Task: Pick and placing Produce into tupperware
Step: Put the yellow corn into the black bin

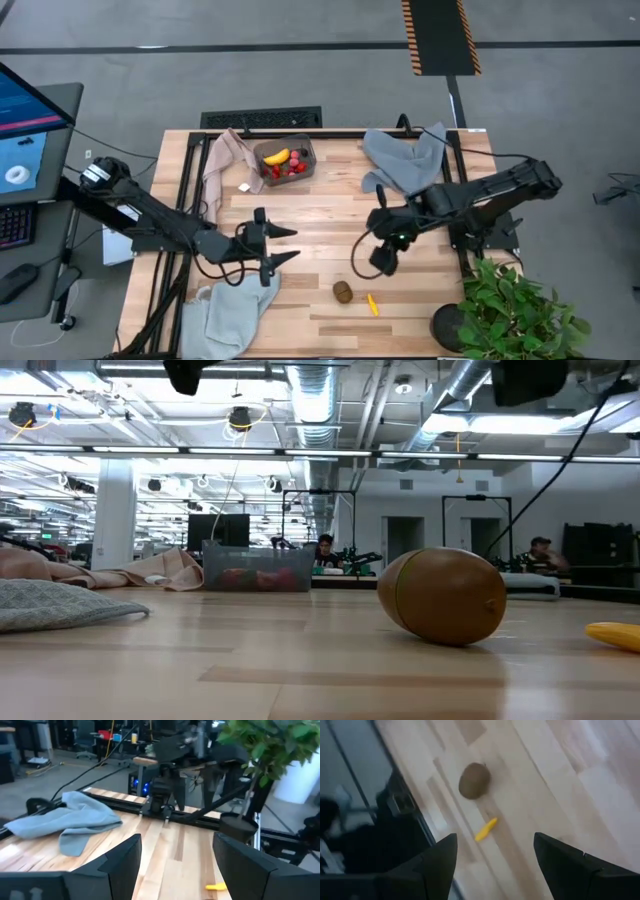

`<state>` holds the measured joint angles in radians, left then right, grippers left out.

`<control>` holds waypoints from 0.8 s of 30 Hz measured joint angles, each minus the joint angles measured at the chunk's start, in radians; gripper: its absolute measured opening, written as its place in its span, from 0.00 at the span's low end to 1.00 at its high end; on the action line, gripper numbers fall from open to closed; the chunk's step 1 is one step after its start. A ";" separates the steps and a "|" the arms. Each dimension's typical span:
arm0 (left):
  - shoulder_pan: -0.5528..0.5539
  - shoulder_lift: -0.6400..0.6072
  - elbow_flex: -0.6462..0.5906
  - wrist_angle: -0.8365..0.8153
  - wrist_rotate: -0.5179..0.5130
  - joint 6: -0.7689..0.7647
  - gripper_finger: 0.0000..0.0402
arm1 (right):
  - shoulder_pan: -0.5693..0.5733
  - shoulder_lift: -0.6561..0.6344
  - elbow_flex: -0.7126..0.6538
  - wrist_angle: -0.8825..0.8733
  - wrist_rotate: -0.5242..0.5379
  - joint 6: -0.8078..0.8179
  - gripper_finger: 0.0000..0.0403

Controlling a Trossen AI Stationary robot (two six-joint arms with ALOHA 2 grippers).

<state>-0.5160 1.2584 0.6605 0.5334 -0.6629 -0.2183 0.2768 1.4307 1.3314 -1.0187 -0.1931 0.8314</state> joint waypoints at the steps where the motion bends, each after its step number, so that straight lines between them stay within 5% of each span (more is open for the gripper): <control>1: -0.007 0.000 0.000 0.002 -0.001 0.010 0.59 | 0.003 0.013 0.007 0.001 -0.001 0.050 0.71; 12: -0.029 0.000 0.000 0.008 0.000 0.040 0.59 | 0.174 0.141 0.083 0.036 0.189 0.214 0.71; 24: -0.026 0.000 0.000 0.030 0.000 0.086 0.59 | 0.278 0.286 0.091 0.184 0.072 0.408 0.71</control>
<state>-0.5423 1.2583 0.6605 0.5633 -0.6632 -0.1325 0.5544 1.7167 1.4220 -0.8351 -0.1215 1.2393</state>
